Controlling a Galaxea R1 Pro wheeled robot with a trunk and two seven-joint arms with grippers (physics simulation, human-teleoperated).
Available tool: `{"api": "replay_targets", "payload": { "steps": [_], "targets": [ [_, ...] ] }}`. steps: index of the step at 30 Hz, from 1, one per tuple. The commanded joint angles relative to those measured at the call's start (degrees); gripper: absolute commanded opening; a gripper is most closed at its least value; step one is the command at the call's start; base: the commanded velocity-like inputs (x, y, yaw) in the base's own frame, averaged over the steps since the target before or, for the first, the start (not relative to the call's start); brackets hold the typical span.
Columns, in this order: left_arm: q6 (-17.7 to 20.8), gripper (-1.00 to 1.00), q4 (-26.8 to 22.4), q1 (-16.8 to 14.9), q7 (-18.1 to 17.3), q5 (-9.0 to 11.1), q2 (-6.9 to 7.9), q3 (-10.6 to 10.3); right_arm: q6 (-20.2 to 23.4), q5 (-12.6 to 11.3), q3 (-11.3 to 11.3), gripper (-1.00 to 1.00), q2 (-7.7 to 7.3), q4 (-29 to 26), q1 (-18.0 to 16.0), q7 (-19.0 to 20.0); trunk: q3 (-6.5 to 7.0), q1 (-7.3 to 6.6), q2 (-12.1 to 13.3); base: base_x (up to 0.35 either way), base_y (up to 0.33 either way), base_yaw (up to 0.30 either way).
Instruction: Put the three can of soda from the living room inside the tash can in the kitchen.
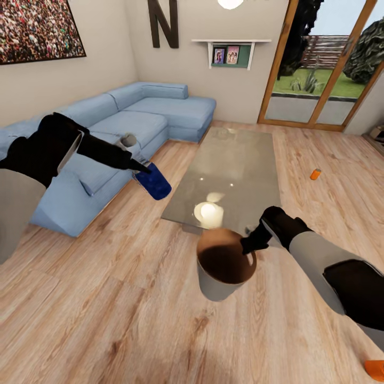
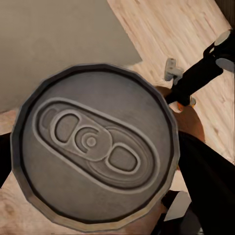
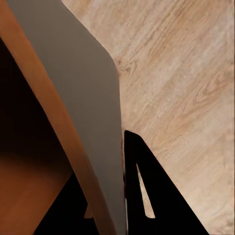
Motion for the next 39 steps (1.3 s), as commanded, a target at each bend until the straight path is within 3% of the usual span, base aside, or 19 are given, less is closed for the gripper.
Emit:
{"api": "replay_targets", "payload": {
  "steps": [1,4,6,7,8,10,13,17,22,26,28,34,39],
  "targets": [
    [0.0,-1.0,0.0,0.0,0.0,-0.2,-0.72,-0.5,0.7,-1.3,-0.5,-1.0,0.44,0.7,-0.4,0.4,0.01,-0.01,0.0,0.0,0.0,0.0],
    [0.0,-1.0,0.0,0.0,0.1,-0.2,-2.78,-1.4,0.7,0.5,-0.1,-1.0,1.71,2.3,-1.0,0.5,0.01,-0.01,0.0,0.0,0.0,0.0],
    [0.0,-1.0,0.0,0.0,0.2,-0.3,-5.11,-2.0,0.7,1.5,0.0,-1.0,2.85,3.3,-1.3,0.4,0.01,-0.01,0.0,0.0,0.0,0.0],
    [0.0,-1.0,0.0,0.0,0.4,-0.4,-6.95,-2.9,0.7,1.8,0.2,-1.0,3.61,3.9,-1.4,0.3,0.01,-0.01,0.0,0.0,0.0,0.0],
    [0.0,-1.0,0.1,0.0,0.8,-0.4,-9.6,-5.4,0.7,2.2,0.3,-1.0,5.28,5.4,-1.5,-0.2,0.01,-0.01,0.0,0.0,0.0,0.0],
    [0.0,-1.0,0.2,0.0,1.2,-0.4,-11.6,-8.3,0.7,2.4,0.4,-1.0,7.03,7.2,-1.5,-1.3,0.01,-0.01,0.0,0.0,0.0,0.0],
    [0.0,-1.0,0.2,0.0,1.8,-0.4,-13.46,-10.7,0.7,2.5,0.5,-1.0,8.53,8.5,-1.6,-3.2,0.01,-0.01,0.0,0.0,0.0,0.0],
    [0.0,-1.0,0.3,0.0,4.6,-0.6,-14.97,-12.1,0.7,2.6,0.6,-1.0,10.52,9.2,-1.6,-4.8,0.01,-0.01,0.0,0.0,0.0,0.0],
    [0.0,-1.0,0.3,0.2,7.1,-0.6,-15.71,-13.9,0.7,2.5,0.5,-1.0,11.74,9.3,-1.6,-5.9,0.01,-0.01,0.0,0.0,0.0,0.0],
    [0.0,-1.0,0.2,0.4,7.5,-0.5,-16.35,-17.2,0.7,2.4,0.3,-1.0,11.98,9.0,-1.6,-6.3,0.01,-0.01,0.0,0.0,0.0,0.0],
    [0.0,-1.0,0.1,0.5,7.7,-0.3,-16.93,-20.9,0.7,2.3,0.2,-1.0,12.05,8.6,-2.2,-6.4,0.01,-0.01,0.0,0.0,0.0,0.0],
    [0.0,-1.0,0.0,1.0,7.7,-0.3,-18.41,-24.2,0.7,2.2,0.1,-1.0,11.97,9.1,-5.1,-6.4,0.01,-0.01,0.0,0.0,0.0,0.0],
    [0.0,-1.0,-0.3,3.6,7.8,-0.3,-20.33,-26.3,0.7,2.2,0.0,-1.0,12.01,9.2,-6.8,-6.4,0.01,-0.01,0.0,0.0,0.0,0.0]
  ]
}}
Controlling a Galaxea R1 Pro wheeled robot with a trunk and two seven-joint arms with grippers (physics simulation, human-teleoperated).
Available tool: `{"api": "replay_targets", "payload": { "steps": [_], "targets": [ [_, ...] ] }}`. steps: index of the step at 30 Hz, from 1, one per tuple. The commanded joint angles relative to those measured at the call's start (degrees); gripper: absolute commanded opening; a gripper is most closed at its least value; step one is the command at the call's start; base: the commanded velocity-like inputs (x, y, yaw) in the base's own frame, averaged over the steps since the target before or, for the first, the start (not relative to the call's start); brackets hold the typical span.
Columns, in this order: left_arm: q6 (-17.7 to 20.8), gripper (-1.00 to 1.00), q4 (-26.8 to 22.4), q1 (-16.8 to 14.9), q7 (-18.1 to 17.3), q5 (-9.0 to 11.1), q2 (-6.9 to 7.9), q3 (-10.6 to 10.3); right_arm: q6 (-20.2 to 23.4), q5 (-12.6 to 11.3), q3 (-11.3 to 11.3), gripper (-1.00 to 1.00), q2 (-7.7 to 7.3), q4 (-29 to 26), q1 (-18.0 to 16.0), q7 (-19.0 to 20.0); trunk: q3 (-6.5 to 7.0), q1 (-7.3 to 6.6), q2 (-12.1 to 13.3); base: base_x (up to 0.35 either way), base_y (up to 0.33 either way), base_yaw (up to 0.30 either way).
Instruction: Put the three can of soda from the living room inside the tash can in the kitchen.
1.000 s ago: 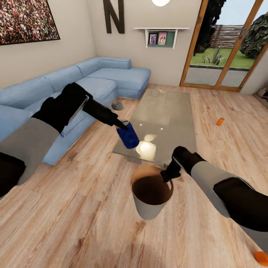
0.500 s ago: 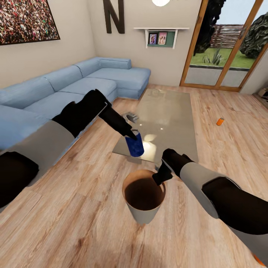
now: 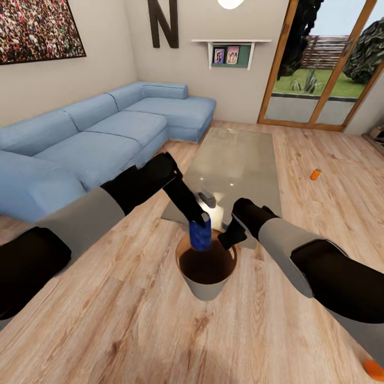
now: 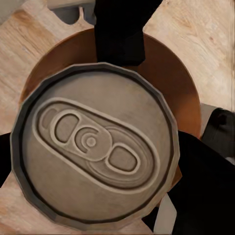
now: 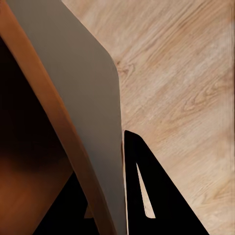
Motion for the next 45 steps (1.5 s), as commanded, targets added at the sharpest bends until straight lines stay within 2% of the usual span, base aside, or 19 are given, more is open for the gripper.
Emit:
{"api": "replay_targets", "payload": {
  "steps": [1,5,14,18,20,22,24,38,39,45],
  "targets": [
    [0.0,-1.0,-0.2,0.3,0.1,-0.1,-0.17,-0.1,0.5,-1.8,-1.0,-1.0,0.01,0.1,-0.2,0.4,0.0,0.0,0.0,0.0,0.0,0.0],
    [0.0,-1.0,-1.1,2.2,0.6,-0.2,-1.45,-0.3,0.5,-1.9,-1.0,-1.0,0.07,0.2,-0.9,0.4,0.0,0.0,0.0,0.0,0.0,0.0],
    [-1.7,-1.0,-1.3,6.6,4.5,-0.3,-1.81,-0.6,0.5,-2.0,-1.1,-1.0,0.24,0.1,-1.9,0.4,0.0,0.0,0.0,0.0,0.0,0.0],
    [-3.7,-1.0,-0.8,8.4,5.6,-0.3,-1.78,-4.5,0.5,-2.0,-1.2,-1.0,0.31,0.2,-2.3,0.4,0.0,0.0,0.0,0.0,0.0,0.0],
    [-4.4,-1.0,-0.7,8.9,6.7,-0.2,-1.84,-5.4,0.5,-2.0,-1.2,-1.0,0.51,0.2,-2.4,0.4,0.0,0.0,0.0,0.0,0.0,0.0],
    [-5.2,-1.0,-0.6,11.3,8.4,-0.3,-2.04,-6.1,0.5,-2.1,-1.2,-1.0,0.87,0.2,-2.4,0.5,0.0,0.0,0.0,0.0,0.0,0.0],
    [-5.5,-1.0,-0.6,12.4,9.0,-0.3,-2.1,-6.3,0.5,-2.1,-1.2,-1.0,0.96,0.2,-2.6,0.5,0.0,0.0,0.0,0.0,0.0,0.0],
    [-5.7,-1.0,-0.8,13.6,11.8,-0.3,-2.43,-6.5,0.5,-2.1,-1.9,-1.0,1.05,0.2,-2.8,0.6,0.0,0.0,0.0,0.0,0.0,0.0],
    [-5.7,1.0,-1.0,13.6,11.9,-0.3,-2.43,-6.5,0.5,-2.1,-1.9,-1.0,1.05,0.3,-2.8,0.6,0.0,0.0,0.0,0.0,0.0,0.0],
    [-7.4,1.0,-1.1,13.6,12.0,-0.2,-2.37,-6.5,0.5,-2.1,-1.9,-1.0,0.98,0.3,-2.8,0.6,0.0,0.0,0.0,0.0,0.0,0.0]
  ]
}}
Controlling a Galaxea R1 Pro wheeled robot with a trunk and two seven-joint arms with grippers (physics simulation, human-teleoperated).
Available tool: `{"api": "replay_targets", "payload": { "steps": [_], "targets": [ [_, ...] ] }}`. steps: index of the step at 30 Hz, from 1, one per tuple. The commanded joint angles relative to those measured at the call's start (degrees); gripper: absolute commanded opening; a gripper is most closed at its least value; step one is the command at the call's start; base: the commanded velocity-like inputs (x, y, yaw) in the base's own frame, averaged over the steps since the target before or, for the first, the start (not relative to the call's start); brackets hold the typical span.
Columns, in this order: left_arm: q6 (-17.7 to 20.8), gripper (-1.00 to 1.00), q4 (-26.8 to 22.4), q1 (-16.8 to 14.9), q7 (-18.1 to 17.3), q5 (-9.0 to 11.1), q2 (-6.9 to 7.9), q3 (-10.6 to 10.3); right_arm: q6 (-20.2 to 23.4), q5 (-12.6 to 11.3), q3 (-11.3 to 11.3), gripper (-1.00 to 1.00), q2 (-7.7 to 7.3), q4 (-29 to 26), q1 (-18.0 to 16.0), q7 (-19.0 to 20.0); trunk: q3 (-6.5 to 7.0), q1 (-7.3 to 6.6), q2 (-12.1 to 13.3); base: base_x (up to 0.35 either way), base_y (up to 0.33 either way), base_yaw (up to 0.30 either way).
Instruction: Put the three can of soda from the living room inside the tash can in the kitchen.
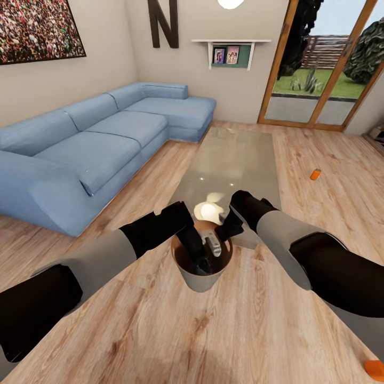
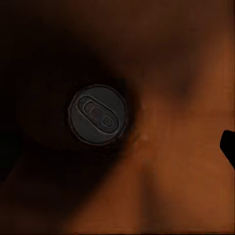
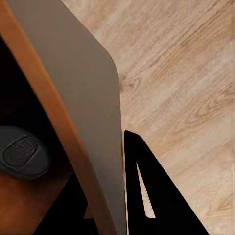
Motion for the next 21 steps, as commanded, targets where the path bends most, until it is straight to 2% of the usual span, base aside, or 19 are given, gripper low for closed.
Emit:
{"api": "replay_targets", "payload": {
  "steps": [1,10,12,14,16,17,18,19,21],
  "targets": [
    [-0.2,1.0,0.0,0.0,0.0,0.0,0.01,0.0,0.3,-1.3,-0.8,-1.0,0.0,0.0,0.0,0.3,0.01,0.0,0.0,0.0,0.0,0.0],
    [-0.5,1.0,-0.5,0.0,-0.2,0.1,0.57,0.0,0.3,-1.3,-0.8,-1.0,-0.07,0.0,0.0,0.3,0.01,0.0,0.0,0.0,0.0,0.0],
    [-0.6,1.0,-1.9,0.0,-0.3,0.1,0.63,0.0,0.3,-1.3,-0.9,-1.0,-0.08,0.0,0.0,0.3,0.01,0.0,0.0,0.0,0.0,0.0],
    [-0.5,1.0,-5.7,0.1,-0.5,0.2,1.25,0.3,0.3,-1.3,-0.9,-1.0,-0.12,0.0,0.0,0.3,0.01,0.0,0.0,0.0,0.0,0.0],
    [-0.2,1.0,-12.7,0.4,-0.8,0.6,5.77,0.6,0.3,-1.3,-1.0,-1.0,-0.27,0.0,0.0,0.3,0.01,0.0,0.0,0.0,0.0,0.0],
    [-0.2,1.0,-14.7,0.4,-1.0,0.6,7.17,0.8,0.3,-1.3,-1.0,-1.0,-0.32,0.0,0.0,0.3,0.01,0.0,0.0,0.0,0.0,0.0],
    [-0.2,1.0,-18.6,0.5,-1.9,0.8,10.27,1.6,0.3,-1.3,-1.0,-1.0,-0.45,0.0,0.0,0.3,0.01,0.0,0.0,0.0,0.0,0.0],
    [-0.2,1.0,-22.3,0.6,-3.3,1.0,13.81,3.2,0.3,-1.3,-1.0,-1.0,-0.56,0.0,0.0,0.3,0.01,0.0,0.0,0.0,0.0,0.0],
    [-0.3,1.0,-25.8,0.8,-5.0,1.4,17.54,5.8,0.3,-1.3,-1.1,-1.0,-0.69,0.0,-0.1,0.3,0.01,0.0,0.0,0.0,0.0,0.0]
  ]
}}
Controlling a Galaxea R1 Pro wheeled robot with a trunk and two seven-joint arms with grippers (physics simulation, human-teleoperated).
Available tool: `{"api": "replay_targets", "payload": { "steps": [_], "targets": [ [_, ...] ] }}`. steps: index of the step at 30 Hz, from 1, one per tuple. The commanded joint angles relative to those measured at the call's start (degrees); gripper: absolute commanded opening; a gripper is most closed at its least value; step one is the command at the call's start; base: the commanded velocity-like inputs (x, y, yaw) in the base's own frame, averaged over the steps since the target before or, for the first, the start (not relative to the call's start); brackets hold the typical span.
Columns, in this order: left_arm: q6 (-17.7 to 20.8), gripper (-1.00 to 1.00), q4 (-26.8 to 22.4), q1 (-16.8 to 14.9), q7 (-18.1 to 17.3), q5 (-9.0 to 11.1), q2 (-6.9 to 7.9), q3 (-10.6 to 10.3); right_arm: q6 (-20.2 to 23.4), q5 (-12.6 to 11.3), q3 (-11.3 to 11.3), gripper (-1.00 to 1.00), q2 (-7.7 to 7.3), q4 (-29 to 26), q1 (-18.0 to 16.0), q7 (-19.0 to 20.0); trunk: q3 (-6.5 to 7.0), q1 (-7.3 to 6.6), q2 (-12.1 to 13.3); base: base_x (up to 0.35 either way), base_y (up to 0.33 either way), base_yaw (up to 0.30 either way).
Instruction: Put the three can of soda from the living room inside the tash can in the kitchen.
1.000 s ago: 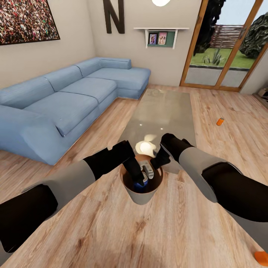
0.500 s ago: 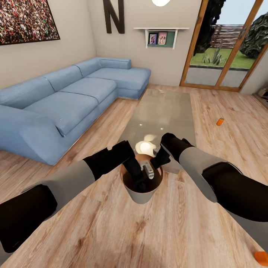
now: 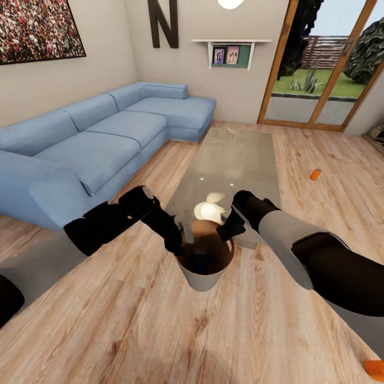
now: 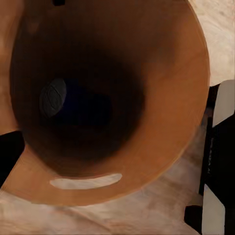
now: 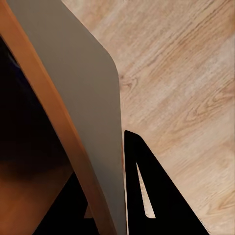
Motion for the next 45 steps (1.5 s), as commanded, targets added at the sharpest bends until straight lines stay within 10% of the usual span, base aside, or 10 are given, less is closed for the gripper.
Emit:
{"api": "replay_targets", "payload": {
  "steps": [1,8,9,14,16,19,24,28,34,45],
  "targets": [
    [-0.1,1.0,-4.7,1.4,-2.6,0.9,4.87,6.1,0.3,-1.3,-0.9,-1.0,-0.36,0.0,0.0,0.3,0.0,0.0,0.0,0.0,0.0,0.0],
    [-0.2,1.0,-13.4,9.4,-9.7,1.5,10.67,28.0,0.3,-1.3,-0.9,-1.0,-2.34,0.0,0.1,0.7,0.0,0.0,0.0,0.0,0.0,0.0],
    [-0.3,1.0,-14.2,11.7,-10.5,1.1,11.15,38.9,0.3,-1.3,-1.0,-1.0,-2.9,0.0,0.2,0.8,0.0,0.0,0.0,0.0,0.0,0.0],
    [-4.2,1.0,-13.5,23.1,-2.0,-1.0,11.11,48.5,0.3,-1.3,-4.3,-1.0,-5.54,-0.1,0.4,0.8,0.0,0.0,0.0,0.0,0.0,0.0],
    [-7.0,1.0,-12.2,26.8,3.7,-1.3,10.86,49.5,0.3,-1.3,-6.0,-1.0,-6.69,-0.1,0.5,0.9,0.0,0.0,0.0,0.0,0.0,0.0],
    [-17.1,1.0,-5.7,36.5,24.0,-1.8,6.15,50.6,0.3,-1.2,-9.7,-1.0,-9.73,-0.4,1.6,0.6,0.0,0.0,0.0,0.0,0.0,0.0],
    [-35.8,1.0,10.2,42.2,35.4,-2.0,1.31,50.8,0.3,-2.2,-11.2,-1.0,-13.36,-1.0,8.3,0.8,0.0,0.0,0.0,0.0,0.0,0.0],
    [-46.7,1.0,25.2,43.4,37.9,-1.6,0.26,51.1,0.3,-3.5,-13.0,-1.0,-14.47,-1.5,12.9,1.1,0.0,0.0,0.0,0.0,0.0,0.0],
    [-50.4,1.0,30.2,43.8,38.7,-1.2,-0.04,51.2,-6.5,-4.1,-14.9,-1.0,-14.69,-1.7,19.2,3.4,0.0,0.0,0.0,0.0,0.0,0.0],
    [-52.1,1.0,33.7,44.3,39.7,-1.0,-2.84,50.4,-10.1,10.0,-9.8,-1.0,-15.34,-3.2,19.3,-0.2,-0.01,0.0,0.0,0.0,0.0,0.0]
  ]
}}
